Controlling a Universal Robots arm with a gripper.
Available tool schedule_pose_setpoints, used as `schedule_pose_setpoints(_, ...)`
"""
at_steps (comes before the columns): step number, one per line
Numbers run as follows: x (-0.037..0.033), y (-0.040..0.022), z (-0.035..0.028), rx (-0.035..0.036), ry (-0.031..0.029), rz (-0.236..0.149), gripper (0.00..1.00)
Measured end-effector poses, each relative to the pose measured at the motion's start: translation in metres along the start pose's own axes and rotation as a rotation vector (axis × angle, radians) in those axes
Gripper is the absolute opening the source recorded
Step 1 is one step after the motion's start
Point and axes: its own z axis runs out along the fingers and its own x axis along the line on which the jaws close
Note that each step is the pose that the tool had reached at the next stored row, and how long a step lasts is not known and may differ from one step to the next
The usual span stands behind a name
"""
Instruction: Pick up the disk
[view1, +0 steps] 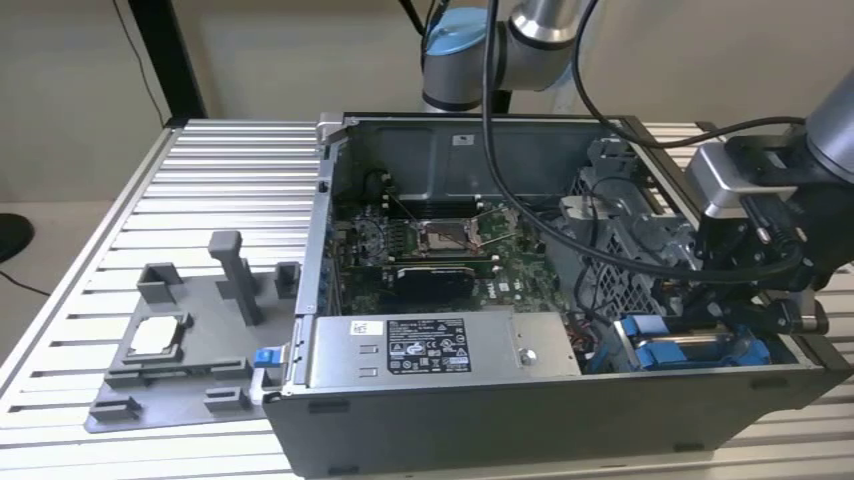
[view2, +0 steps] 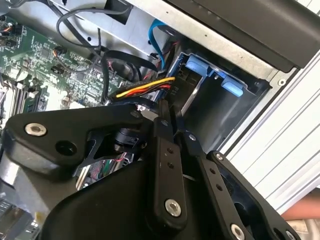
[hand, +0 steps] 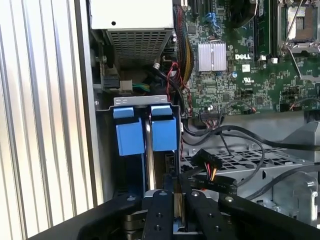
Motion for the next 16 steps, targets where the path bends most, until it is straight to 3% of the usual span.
schedule_pose_setpoints(8, 0.0004, 0.0016, 0.0017, -0.0006, -0.0004, -0.005, 0.0)
schedule_pose_setpoints(10, 0.0004, 0.0017, 0.0017, -0.0012, -0.0065, -0.005, 0.0)
schedule_pose_setpoints(13, 0.0001, 0.0023, -0.0006, -0.0001, -0.0224, -0.005, 0.0)
schedule_pose_setpoints(14, 0.0, 0.0024, -0.0012, 0.0023, -0.0291, -0.006, 0.0)
schedule_pose_setpoints(16, -0.0001, 0.0026, -0.0019, 0.0079, -0.0362, -0.009, 0.0)
